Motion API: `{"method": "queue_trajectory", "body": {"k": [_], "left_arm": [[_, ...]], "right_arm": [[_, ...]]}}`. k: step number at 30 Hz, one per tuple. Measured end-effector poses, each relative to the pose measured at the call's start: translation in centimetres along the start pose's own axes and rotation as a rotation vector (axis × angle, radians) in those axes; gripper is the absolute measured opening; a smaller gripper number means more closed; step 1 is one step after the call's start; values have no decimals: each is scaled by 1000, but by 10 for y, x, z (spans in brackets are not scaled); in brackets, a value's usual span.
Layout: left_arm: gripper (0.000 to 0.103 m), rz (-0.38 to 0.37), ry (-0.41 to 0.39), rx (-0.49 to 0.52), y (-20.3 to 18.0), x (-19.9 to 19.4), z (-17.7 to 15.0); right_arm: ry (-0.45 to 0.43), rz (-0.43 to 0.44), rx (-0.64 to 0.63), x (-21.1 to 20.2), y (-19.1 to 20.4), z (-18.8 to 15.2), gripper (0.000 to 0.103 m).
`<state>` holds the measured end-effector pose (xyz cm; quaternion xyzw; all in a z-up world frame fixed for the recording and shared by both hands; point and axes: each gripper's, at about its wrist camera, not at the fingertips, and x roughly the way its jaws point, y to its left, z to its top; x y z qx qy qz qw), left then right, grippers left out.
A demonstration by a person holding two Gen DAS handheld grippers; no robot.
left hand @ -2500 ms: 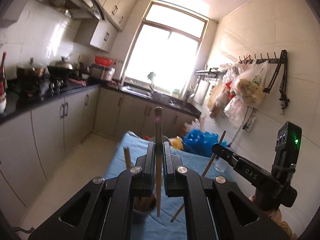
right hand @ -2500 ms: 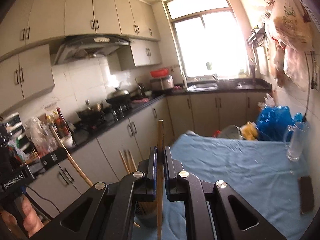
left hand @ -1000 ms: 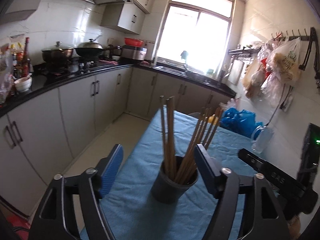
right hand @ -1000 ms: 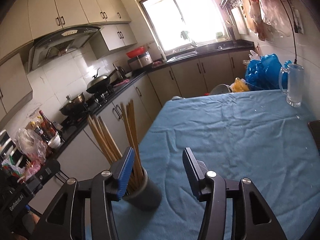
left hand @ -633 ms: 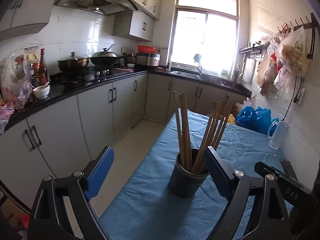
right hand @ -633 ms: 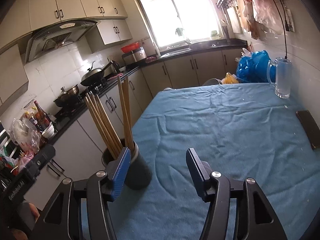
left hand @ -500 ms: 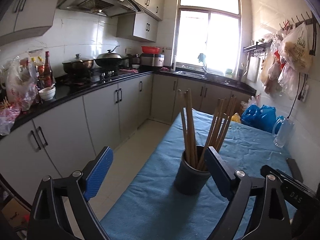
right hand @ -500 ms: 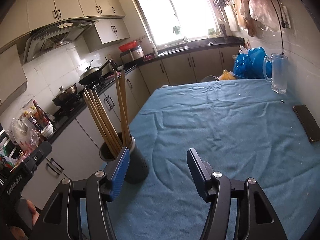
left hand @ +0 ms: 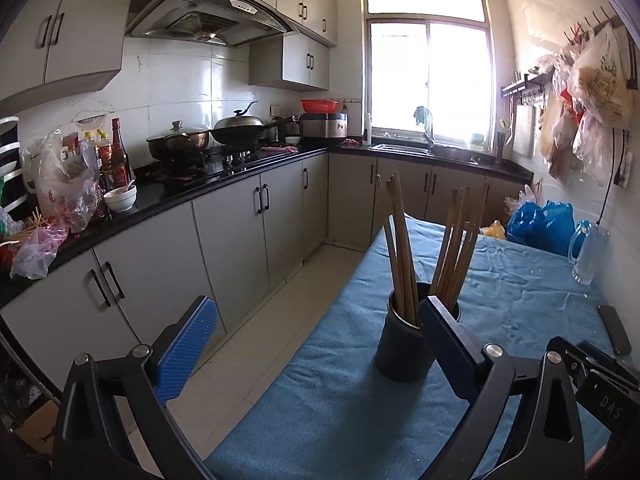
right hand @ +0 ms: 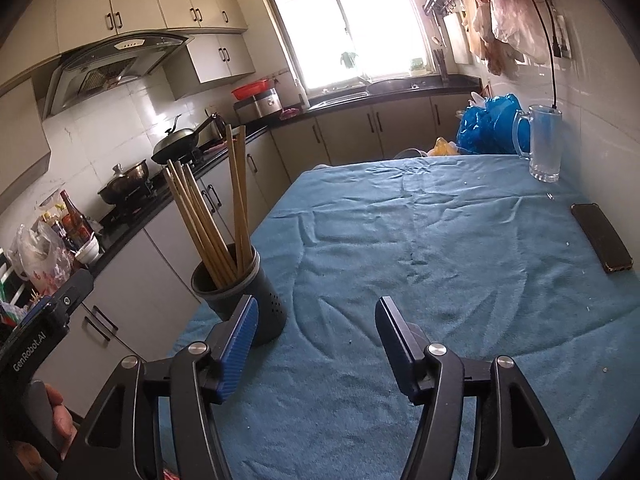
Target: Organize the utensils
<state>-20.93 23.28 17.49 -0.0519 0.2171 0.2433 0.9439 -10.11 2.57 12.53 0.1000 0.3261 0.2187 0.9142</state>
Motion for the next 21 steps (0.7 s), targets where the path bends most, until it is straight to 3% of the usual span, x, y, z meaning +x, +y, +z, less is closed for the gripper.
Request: {"method": "queue_trajectory", "body": {"k": [21], "left_arm": [[100,-7,36,22,-2,-1,-11]], "right_arm": [[-42,-63,-75,-10,16,-13,73]]}}
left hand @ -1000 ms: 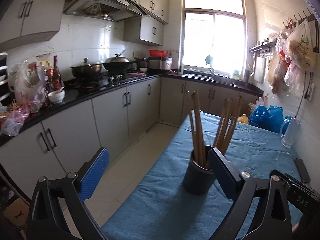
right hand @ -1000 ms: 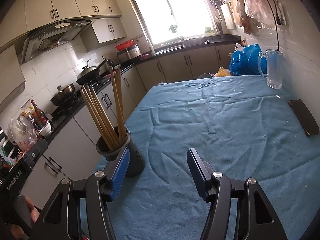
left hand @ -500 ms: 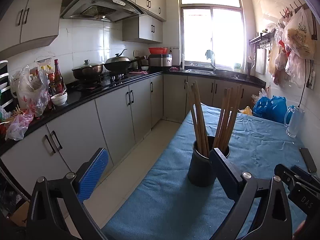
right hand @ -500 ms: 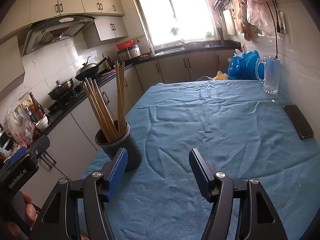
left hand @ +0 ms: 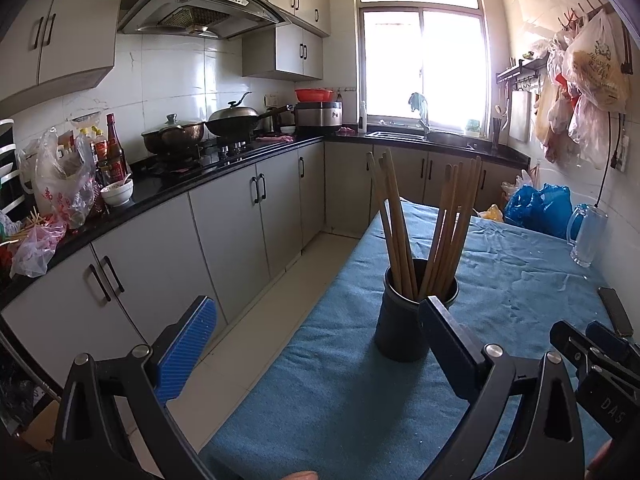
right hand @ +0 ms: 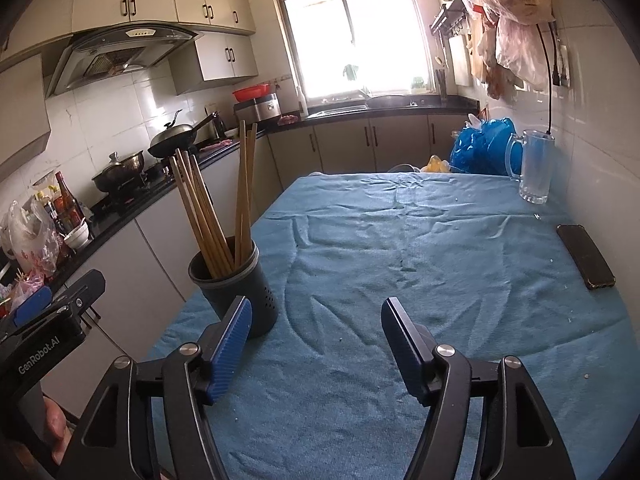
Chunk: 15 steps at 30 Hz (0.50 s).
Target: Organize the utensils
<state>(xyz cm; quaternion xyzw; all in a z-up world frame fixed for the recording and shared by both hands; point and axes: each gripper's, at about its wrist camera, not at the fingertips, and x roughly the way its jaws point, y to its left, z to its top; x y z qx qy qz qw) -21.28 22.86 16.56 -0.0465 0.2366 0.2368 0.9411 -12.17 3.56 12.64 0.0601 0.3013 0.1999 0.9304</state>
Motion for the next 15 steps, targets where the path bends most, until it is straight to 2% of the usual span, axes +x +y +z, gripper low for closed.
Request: {"method": "queue_trajectory", "body": {"k": [15], "left_arm": [[103,-27,-15,3,2,-8,-4]], "right_arm": [[-38,-23,-50,-7,12,-4,77]]}}
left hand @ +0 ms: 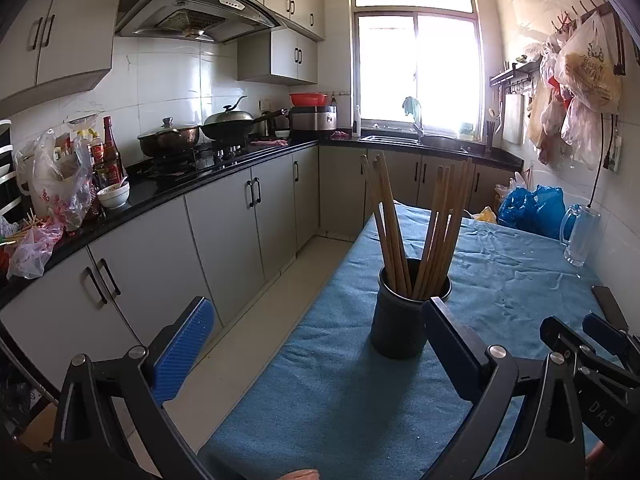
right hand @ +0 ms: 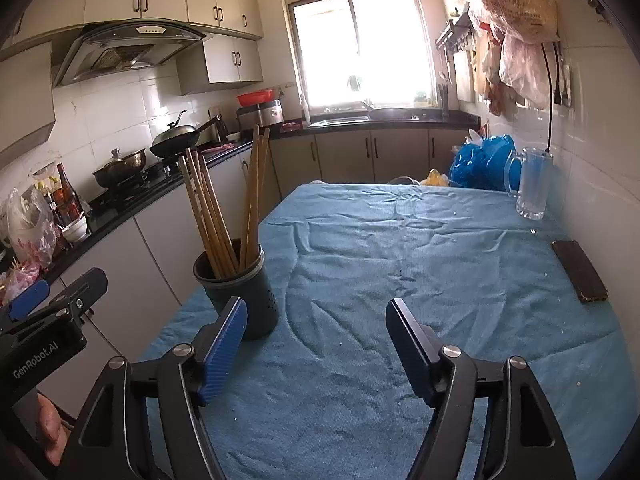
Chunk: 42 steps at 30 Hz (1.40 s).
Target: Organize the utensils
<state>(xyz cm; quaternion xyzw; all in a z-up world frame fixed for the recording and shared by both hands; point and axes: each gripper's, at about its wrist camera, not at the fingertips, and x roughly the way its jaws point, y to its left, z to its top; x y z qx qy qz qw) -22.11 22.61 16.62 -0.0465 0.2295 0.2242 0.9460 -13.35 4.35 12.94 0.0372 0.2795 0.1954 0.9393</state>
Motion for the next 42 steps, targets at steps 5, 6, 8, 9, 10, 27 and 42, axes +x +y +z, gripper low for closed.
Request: {"method": "queue_trajectory", "body": {"k": [5,6,8,9,10,27,42], "left_arm": [[103,-1,8,8,-2,2,-2],[103,1,9,13,-3,3,-3],[103,1,12,22,-5,5,-4],[103,1,15,24,-5,6,-5],[103,0,18,25,-6,7,-5],[103,-6,74,25,-10,21,-11],[103,-18,85,35,-13,23,-13]], "right_arm": [[-12,-8,-4,-1,0,0,78],[-11,-8,-3,-1,0,0,78],[-9,-9,-4,0,0,-1,78],[-8,-9,-4,1,0,-2,78],[-8,-10,-3,1,-1,-2,78],[0,-15,-9,9,-1,-2,79],[-68,-57,-32,2,1,-2,80]]}}
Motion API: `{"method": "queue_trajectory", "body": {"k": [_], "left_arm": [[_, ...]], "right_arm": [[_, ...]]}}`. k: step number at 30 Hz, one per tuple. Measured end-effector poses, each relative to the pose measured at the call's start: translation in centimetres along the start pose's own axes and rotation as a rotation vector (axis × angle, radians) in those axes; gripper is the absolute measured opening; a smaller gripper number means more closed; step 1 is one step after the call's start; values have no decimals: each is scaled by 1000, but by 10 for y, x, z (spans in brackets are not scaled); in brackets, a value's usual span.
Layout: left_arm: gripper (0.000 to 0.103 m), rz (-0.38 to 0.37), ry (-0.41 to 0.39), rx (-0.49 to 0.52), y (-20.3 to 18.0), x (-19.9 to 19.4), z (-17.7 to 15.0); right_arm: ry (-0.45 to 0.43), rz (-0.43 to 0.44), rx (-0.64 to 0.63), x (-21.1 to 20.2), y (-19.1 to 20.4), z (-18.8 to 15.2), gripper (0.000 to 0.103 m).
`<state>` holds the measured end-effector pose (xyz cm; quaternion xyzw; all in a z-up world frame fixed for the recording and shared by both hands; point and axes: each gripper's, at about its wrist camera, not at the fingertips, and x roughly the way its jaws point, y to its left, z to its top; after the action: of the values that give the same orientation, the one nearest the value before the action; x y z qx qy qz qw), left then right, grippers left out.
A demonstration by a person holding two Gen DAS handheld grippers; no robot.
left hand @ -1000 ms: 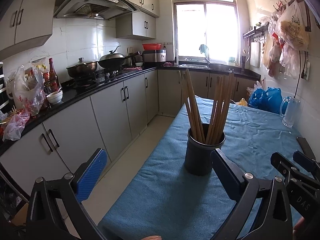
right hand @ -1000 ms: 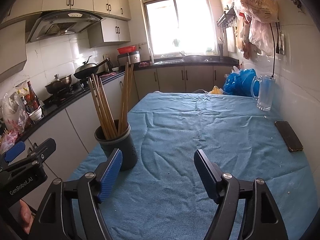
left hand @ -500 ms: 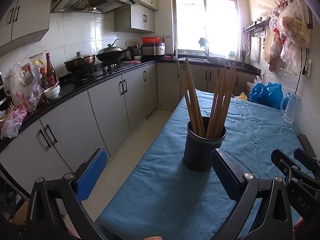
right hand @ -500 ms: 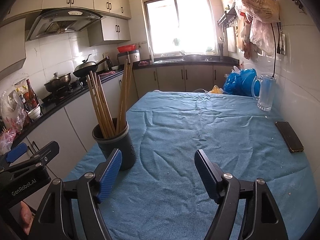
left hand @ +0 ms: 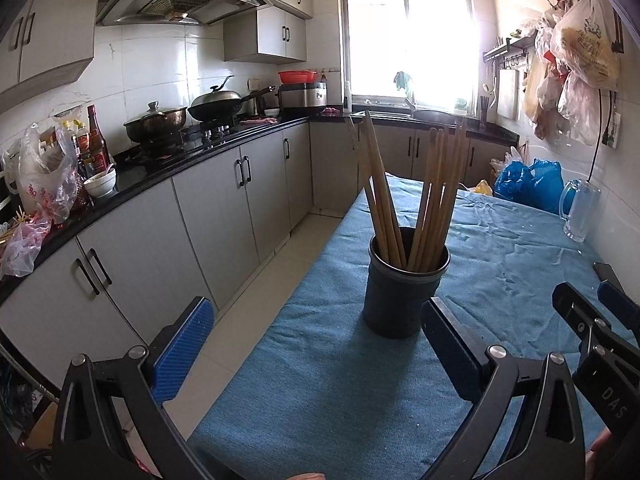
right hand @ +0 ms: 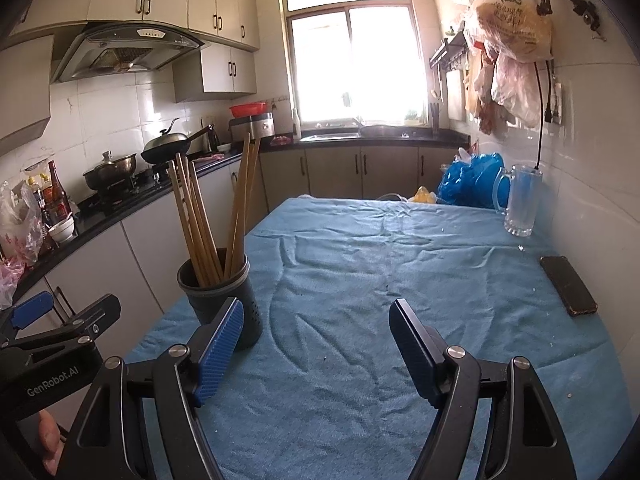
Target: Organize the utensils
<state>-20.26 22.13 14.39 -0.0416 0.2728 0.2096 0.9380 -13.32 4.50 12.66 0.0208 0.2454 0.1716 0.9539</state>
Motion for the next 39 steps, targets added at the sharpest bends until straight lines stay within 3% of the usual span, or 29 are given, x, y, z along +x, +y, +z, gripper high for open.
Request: {"method": "queue_trajectory", "body": {"k": [10,39], "left_arm": [[103,-4,-2,1,0,0,0],[103,-3,20,-15,1,11,-4]], "right_arm": [[-41,-19,-21,-6,2,0,82],[-37,-27,-47,-1,9,-5,84]]}}
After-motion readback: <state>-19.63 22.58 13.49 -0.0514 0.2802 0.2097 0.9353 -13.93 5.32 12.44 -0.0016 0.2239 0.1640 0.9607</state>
